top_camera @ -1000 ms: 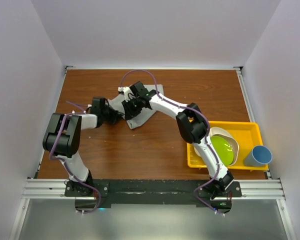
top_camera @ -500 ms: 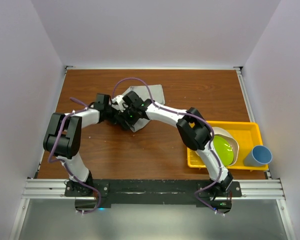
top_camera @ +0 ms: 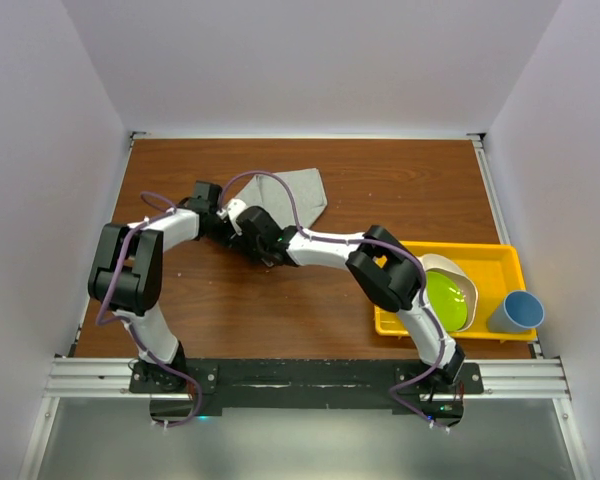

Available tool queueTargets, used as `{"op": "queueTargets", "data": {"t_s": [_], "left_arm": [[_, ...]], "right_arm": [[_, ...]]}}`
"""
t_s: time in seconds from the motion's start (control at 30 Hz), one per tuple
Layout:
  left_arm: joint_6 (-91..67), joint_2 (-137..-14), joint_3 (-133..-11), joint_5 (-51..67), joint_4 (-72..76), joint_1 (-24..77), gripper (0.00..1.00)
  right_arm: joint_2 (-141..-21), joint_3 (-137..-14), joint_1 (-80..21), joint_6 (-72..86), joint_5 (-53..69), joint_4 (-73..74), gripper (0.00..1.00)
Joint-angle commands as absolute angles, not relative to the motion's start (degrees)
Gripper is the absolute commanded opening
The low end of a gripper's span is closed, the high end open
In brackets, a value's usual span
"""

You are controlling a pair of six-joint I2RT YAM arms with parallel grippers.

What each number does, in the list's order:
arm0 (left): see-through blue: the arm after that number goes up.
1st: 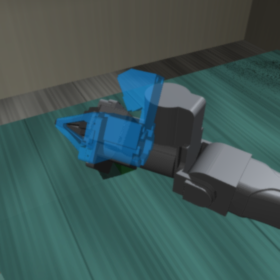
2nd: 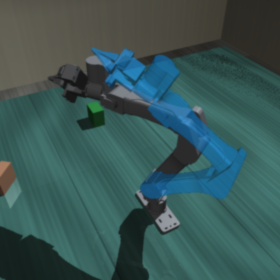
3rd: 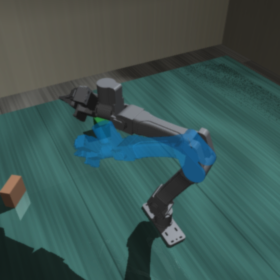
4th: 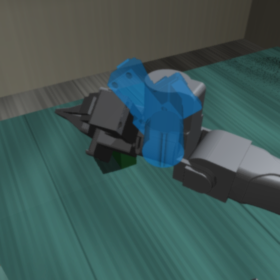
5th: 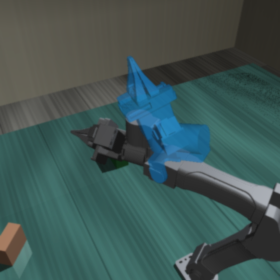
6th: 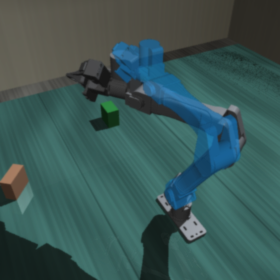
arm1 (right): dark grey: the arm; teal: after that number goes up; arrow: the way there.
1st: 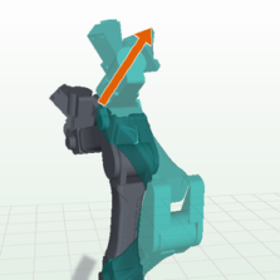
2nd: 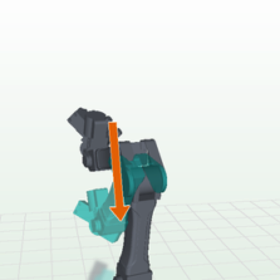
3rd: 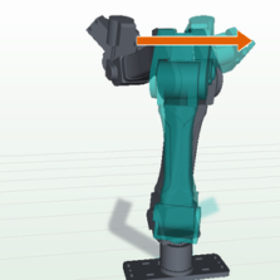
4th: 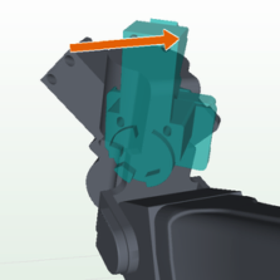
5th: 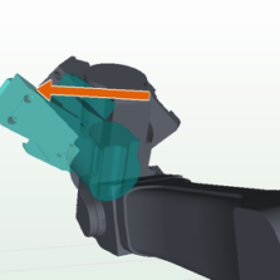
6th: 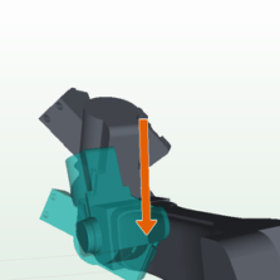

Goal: Fold the napkin, place the utensils inside, and roll it up
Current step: Roll the napkin with the utensil

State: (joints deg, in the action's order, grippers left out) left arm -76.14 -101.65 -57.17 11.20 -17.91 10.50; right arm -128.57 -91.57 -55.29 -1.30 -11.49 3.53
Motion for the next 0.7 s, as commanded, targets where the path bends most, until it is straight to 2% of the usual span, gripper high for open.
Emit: {"op": "queueTargets", "data": {"t_s": [0.0,0.07,0.23,0.33,0.43,0.47,0.57,0.67], "left_arm": [[-76.7,-103.0,-59.6,12.6,-23.9,11.0,0.00],[-76.6,-102.9,-59.6,12.8,-24.0,11.0,0.00],[-72.8,-102.9,-59.8,14.1,-22.9,10.3,0.00],[-66.5,-102.3,-59.9,15.7,-18.4,9.2,0.00],[-61.2,-99.5,-58.3,17.9,-13.7,7.0,0.14],[-60.4,-98.6,-57.9,18.1,-12.3,6.6,0.26],[-57.3,-96.4,-57.0,19.4,-10.3,5.1,0.38],[-55.5,-94.7,-57.0,20.6,-9.6,4.7,0.45]], "right_arm": [[-133.6,-86.7,-55.8,-5.1,-19.0,4.7,0.38],[-133.3,-86.4,-55.7,-5.1,-20.6,4.7,0.33],[-133.9,-88.9,-55.1,-2.9,-16.5,9.3,0.00],[-134.6,-90.6,-54.0,-0.7,-10.6,12.1,0.00],[-134.3,-91.2,-52.6,2.4,-4.1,13.8,0.00],[-134.1,-91.5,-51.8,3.3,-0.2,14.3,0.00],[-133.9,-91.9,-48.4,7.9,8.4,14.2,0.00],[-135.0,-94.1,-45.4,11.6,18.6,15.9,0.00]]}}
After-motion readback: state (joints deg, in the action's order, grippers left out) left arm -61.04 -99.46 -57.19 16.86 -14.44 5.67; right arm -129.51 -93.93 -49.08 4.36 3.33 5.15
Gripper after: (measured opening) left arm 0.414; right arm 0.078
